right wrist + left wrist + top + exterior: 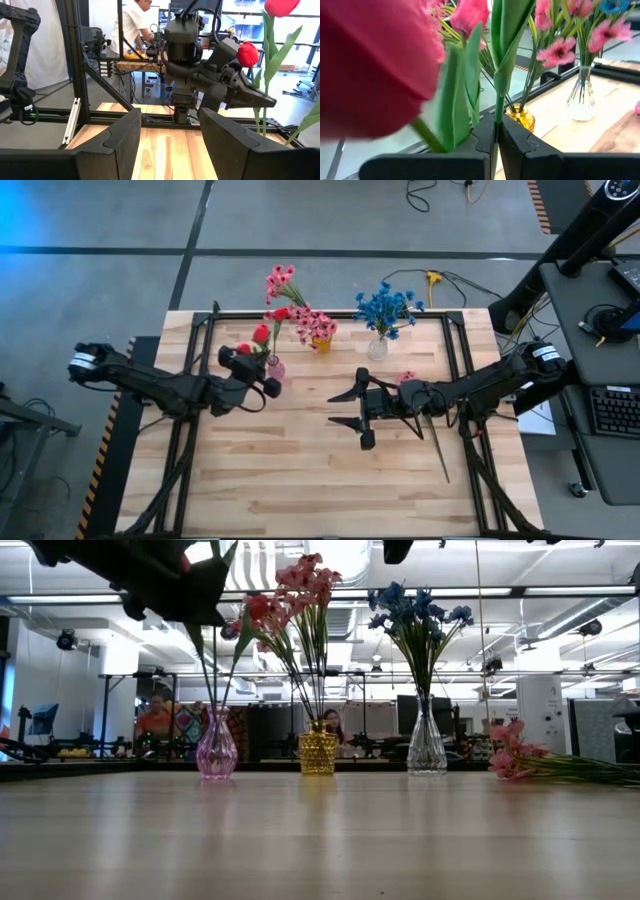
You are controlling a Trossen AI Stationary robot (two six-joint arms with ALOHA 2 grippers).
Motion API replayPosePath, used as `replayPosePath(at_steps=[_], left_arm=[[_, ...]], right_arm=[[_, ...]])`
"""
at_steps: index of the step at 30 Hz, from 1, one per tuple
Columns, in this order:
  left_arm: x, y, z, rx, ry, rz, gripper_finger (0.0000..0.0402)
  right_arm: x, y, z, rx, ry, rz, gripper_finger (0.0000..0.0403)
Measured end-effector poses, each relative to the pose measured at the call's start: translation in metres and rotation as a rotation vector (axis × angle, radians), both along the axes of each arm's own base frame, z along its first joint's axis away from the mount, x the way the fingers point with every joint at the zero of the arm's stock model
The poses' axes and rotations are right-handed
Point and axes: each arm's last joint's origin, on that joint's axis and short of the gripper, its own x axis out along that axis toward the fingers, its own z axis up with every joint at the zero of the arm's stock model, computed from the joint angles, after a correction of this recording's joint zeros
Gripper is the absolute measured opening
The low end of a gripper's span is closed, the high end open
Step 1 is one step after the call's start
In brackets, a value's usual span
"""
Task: Sort flowers into vase by color
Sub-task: Put the red flower into the violet vase
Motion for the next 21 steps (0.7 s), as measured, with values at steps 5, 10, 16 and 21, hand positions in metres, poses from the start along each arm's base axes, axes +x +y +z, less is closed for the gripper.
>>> replayPosePath(at_steps=[5, 10, 16, 21], left_arm=[[0.0051, -0.0006, -0.0063, 0.006, 0.027, 0.003, 0.0], [0.0059, -0.0005, -0.0064, 0.012, 0.018, 0.026, 0.0], [0.0065, -0.0007, -0.0075, 0.011, 0.019, 0.026, 0.0001], [0.0087, -0.0012, -0.0113, 0.007, 0.026, 0.028, 0.0023]], right_arm=[[0.0, 0.0, 0.0, 0.0, 0.0, 0.0, 0.0196], [0.0, 0.0, 0.0, 0.0, 0.0, 0.0, 0.0196], [0.0, 0.0, 0.0, -0.004, 0.0, 0.0, 0.0196], [0.0, 0.0, 0.0, -0.002, 0.0, 0.0, 0.0196]])
